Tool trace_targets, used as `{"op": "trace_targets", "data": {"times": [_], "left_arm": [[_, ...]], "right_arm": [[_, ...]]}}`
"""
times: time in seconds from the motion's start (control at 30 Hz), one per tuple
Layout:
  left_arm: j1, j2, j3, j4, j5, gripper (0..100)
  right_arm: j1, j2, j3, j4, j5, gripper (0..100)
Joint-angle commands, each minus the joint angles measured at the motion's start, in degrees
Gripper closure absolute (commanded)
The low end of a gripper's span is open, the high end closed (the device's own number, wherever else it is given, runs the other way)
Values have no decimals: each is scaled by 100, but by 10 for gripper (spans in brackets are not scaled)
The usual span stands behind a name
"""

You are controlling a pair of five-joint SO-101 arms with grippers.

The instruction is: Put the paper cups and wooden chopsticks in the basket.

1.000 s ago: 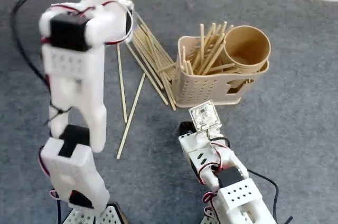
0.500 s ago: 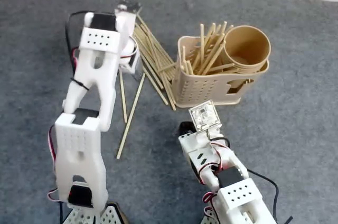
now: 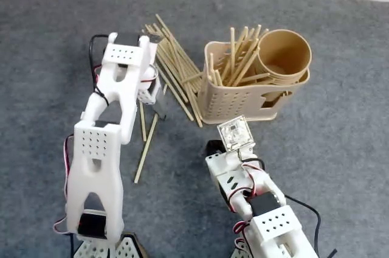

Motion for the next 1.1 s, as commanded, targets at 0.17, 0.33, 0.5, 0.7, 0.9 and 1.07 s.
{"op": "trace_targets", "data": {"times": [0.17, 0.33, 0.5, 0.7, 0.9, 1.07], "left_arm": [[-145, 382, -48, -281, -62, 829], [75, 418, -48, -264, -70, 961], [180, 374, -48, -229, -62, 995], [127, -145, -136, 62, -62, 995], [127, -1033, -84, 97, -26, 995], [127, -1657, 119, 105, -26, 995]], "right_arm": [[-4, -75, 198, -110, 88, 994], [-4, -75, 198, -110, 88, 994], [-4, -75, 198, -110, 88, 994], [-4, -75, 198, -110, 88, 994], [-4, -75, 198, -110, 88, 994], [-4, -75, 198, -110, 88, 994]]}}
